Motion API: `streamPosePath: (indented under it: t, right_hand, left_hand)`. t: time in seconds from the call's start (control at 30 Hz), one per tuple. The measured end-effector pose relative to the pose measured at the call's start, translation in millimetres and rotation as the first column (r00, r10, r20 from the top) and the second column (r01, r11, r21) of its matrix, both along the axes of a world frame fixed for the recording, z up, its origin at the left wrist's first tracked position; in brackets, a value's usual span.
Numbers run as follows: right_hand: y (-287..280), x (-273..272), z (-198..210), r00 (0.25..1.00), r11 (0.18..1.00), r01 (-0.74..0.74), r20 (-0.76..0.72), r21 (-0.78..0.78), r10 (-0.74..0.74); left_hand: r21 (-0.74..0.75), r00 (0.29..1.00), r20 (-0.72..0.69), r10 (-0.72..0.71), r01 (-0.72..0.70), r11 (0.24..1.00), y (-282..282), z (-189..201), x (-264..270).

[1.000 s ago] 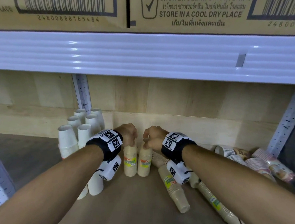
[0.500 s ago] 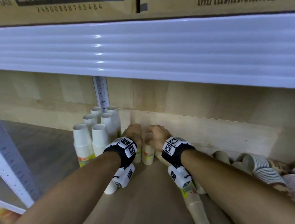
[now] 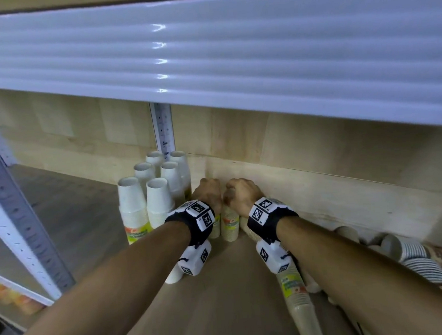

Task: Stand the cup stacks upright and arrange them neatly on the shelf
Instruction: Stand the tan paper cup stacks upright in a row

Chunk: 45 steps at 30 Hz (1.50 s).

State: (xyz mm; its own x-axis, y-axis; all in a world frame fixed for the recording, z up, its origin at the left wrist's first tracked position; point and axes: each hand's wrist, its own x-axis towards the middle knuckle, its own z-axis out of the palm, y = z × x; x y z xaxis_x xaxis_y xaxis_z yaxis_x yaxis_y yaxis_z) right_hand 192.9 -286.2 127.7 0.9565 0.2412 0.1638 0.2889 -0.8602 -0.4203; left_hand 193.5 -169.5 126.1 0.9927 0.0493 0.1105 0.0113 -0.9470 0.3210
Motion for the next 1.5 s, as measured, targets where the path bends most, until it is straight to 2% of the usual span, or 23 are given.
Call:
streamPosePath:
  t: [0.13, 0.3, 0.37, 0.5, 0.67, 0.8, 0.9, 1.0, 1.13, 1.27, 1.4, 1.5]
  right_hand:
    - [-4, -6, 4, 0.999, 1.0, 0.018, -0.037, 0.023, -0.017]
    - [-16, -18, 11, 0.997, 0.998, 0.052, -0.055, 0.028, -0.05]
    - [-27, -23, 12, 0.993, 0.996, 0.087, -0.077, 0.015, -0.086]
    - [-50, -40, 12, 0.973, 0.984, 0.178, -0.152, 0.008, -0.175]
    - [-78, -68, 2, 0.939, 0.955, 0.293, -0.172, -0.049, -0.297]
    - [-99, -91, -13, 0.916, 0.943, 0.314, -0.229, -0.108, -0.331]
    - [-110, -111, -27, 0.894, 0.932, 0.328, -0.269, -0.153, -0.359]
    - [-115, -127, -40, 0.889, 0.918, 0.348, -0.243, -0.191, -0.388]
    - [-114, -151, -49, 0.86, 0.929, 0.319, -0.353, -0.19, -0.368]
    - [-113, -164, -69, 0.837, 0.912, 0.356, -0.363, -0.205, -0.409]
    - [-114, -173, -80, 0.818, 0.895, 0.412, -0.362, -0.174, -0.447]
    - [-121, -179, -84, 0.79, 0.897, 0.411, -0.427, -0.164, -0.44]
  left_hand:
    - [-0.026, 1.0, -0.014, -0.011, 0.011, 1.0, -4, 9, -7]
    - [-0.062, 0.997, 0.068, -0.029, 0.034, 0.998, -8, 27, -13]
    - [-0.126, 0.993, 0.079, -0.09, 0.099, 0.987, -9, 37, -14]
    - [-0.174, 0.946, 0.107, -0.305, 0.32, 0.931, -17, 51, -17]
    - [-0.183, 0.874, -0.007, -0.486, 0.477, 0.86, -41, 37, -15]
    - [-0.086, 0.816, -0.159, -0.556, 0.55, 0.831, -62, 4, -11]
    - [-0.013, 0.788, -0.223, -0.574, 0.586, 0.81, -76, -19, -7]
    - [0.032, 0.772, -0.283, -0.569, 0.601, 0.799, -86, -37, -3]
    - [0.018, 0.767, -0.275, -0.58, 0.607, 0.794, -91, -59, 7]
    - [0.07, 0.791, -0.255, -0.556, 0.589, 0.805, -102, -81, 15]
    - [0.021, 0.814, -0.288, -0.504, 0.532, 0.847, -102, -80, 8]
    - [0.136, 0.826, -0.298, -0.478, 0.533, 0.835, -102, -77, 3]
